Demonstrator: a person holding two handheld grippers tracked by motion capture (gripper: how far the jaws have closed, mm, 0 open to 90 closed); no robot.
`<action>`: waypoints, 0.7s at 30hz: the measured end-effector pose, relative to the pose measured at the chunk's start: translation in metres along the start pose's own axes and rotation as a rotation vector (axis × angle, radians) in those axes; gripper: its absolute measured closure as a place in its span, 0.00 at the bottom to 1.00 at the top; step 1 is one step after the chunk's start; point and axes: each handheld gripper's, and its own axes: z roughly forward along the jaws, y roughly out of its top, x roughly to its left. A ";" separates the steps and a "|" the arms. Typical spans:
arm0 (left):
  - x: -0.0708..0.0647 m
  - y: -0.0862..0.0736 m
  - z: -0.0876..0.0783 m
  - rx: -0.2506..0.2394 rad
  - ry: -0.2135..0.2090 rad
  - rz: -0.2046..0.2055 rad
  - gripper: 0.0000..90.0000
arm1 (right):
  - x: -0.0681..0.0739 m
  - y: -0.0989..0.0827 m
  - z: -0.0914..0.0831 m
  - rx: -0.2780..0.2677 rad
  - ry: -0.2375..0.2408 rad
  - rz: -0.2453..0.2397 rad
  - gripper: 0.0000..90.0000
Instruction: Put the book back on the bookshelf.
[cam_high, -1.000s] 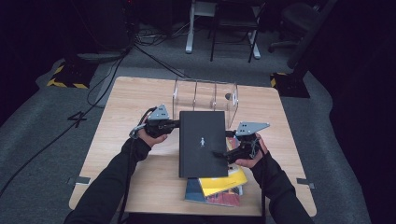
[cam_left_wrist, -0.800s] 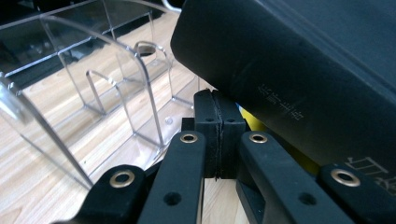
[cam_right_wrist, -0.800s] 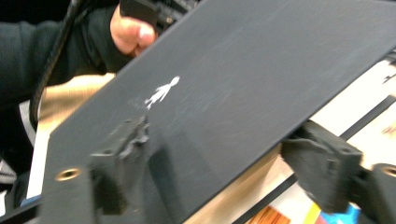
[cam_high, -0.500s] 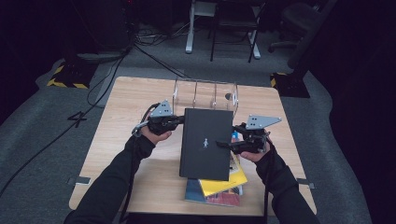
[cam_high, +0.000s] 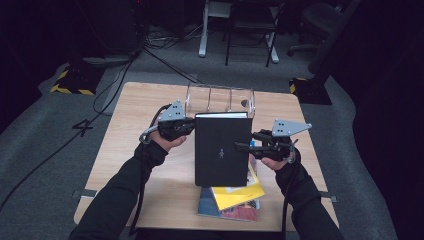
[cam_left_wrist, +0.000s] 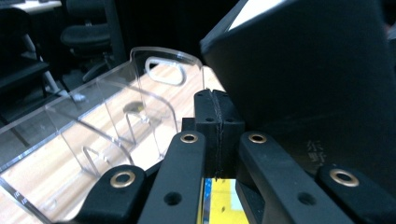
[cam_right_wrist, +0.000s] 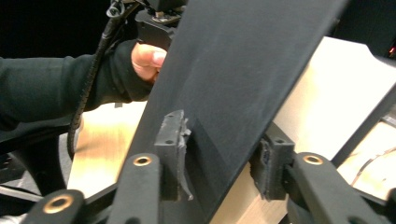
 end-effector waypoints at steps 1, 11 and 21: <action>-0.003 0.004 -0.001 0.006 0.012 0.010 1.00 | 0.001 0.001 -0.002 -0.003 -0.015 -0.006 0.70; -0.020 0.025 -0.007 -0.015 0.010 0.057 1.00 | 0.013 -0.005 -0.019 -0.031 -0.041 -0.049 0.76; -0.042 0.016 -0.024 -0.023 0.021 0.072 0.92 | 0.034 -0.015 -0.029 -0.045 -0.044 -0.098 0.79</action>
